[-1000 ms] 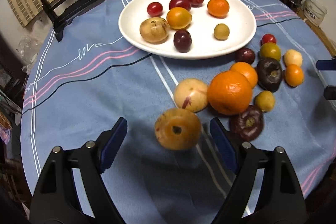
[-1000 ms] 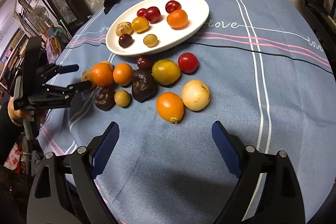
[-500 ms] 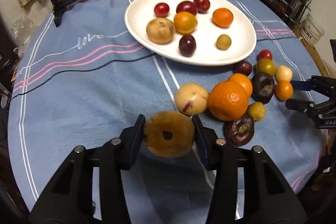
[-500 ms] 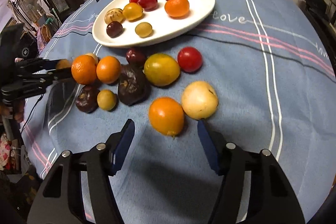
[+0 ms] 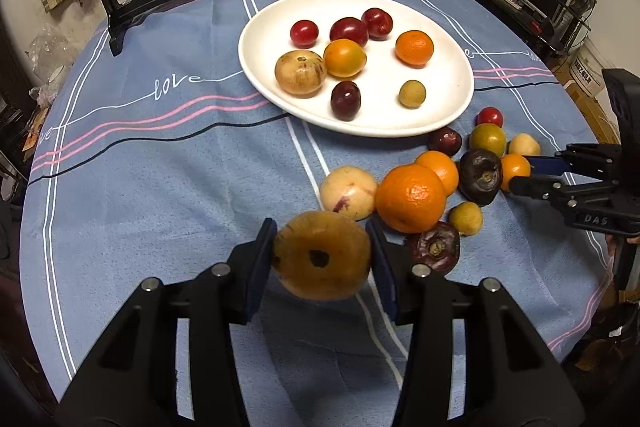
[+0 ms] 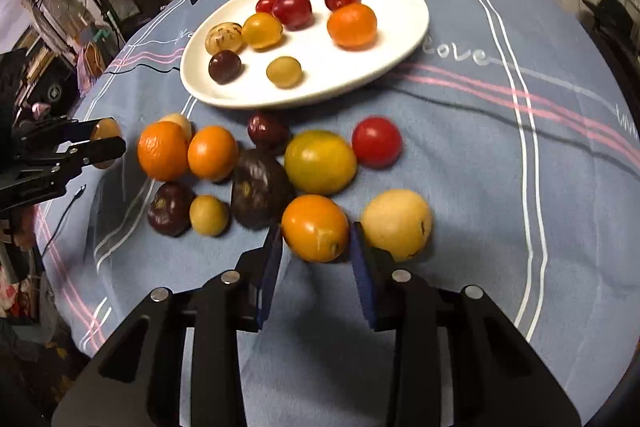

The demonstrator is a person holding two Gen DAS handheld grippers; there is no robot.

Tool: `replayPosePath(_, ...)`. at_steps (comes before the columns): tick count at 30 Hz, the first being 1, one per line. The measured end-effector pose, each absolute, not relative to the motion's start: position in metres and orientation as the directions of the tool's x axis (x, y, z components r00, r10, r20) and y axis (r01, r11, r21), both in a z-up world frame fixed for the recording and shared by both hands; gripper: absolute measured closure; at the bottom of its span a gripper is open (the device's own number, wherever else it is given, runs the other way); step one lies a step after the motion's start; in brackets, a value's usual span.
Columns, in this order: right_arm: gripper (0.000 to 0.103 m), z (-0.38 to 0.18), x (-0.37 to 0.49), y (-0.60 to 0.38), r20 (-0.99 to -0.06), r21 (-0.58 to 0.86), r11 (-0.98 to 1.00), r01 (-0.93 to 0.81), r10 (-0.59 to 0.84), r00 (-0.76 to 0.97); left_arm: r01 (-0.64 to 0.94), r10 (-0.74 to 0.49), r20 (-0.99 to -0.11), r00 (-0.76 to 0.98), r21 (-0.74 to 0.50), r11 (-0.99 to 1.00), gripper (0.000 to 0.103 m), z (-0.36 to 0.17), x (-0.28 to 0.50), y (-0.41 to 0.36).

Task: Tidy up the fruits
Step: 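Grasp a brown round pear with the left tool while the right tool grasps an orange, then carry the brown pear and orange over the plate with both tools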

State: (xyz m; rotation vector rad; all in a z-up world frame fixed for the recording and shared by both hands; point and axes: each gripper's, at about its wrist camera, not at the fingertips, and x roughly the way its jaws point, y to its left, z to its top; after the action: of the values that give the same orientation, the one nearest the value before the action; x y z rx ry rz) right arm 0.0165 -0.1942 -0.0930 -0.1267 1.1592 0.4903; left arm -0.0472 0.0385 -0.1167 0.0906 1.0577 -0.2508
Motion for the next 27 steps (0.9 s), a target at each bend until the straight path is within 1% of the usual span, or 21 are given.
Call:
replayPosePath(3,0.068,-0.091,0.013,-0.191,-0.909,0.118,0.879,-0.462,0.283,0.305,0.236,-0.155,-0.867,0.473,-0.045,0.971,0.057,-0.115,-0.048,0.040)
replayPosePath(7,0.068,-0.079,0.010,-0.198,-0.888,0.189,0.873,-0.450,0.347,0.300,0.216,-0.156,-0.857,0.492,-0.053,0.975,0.057,-0.107,-0.050,0.045)
replayPosePath(16,0.068,-0.067,0.010,-0.213,-0.867,0.253,0.875,-0.412,0.394,0.305,0.228,-0.151,-0.835,0.529,-0.032,0.973,0.057,-0.081,-0.045,0.040)
replayPosePath(27,0.068,-0.040,0.024,-0.230,-0.794,0.394,0.845,-0.360,0.511,0.329,0.229,-0.146,-0.832,0.536,-0.023,0.973,0.057,-0.064,-0.025,0.027)
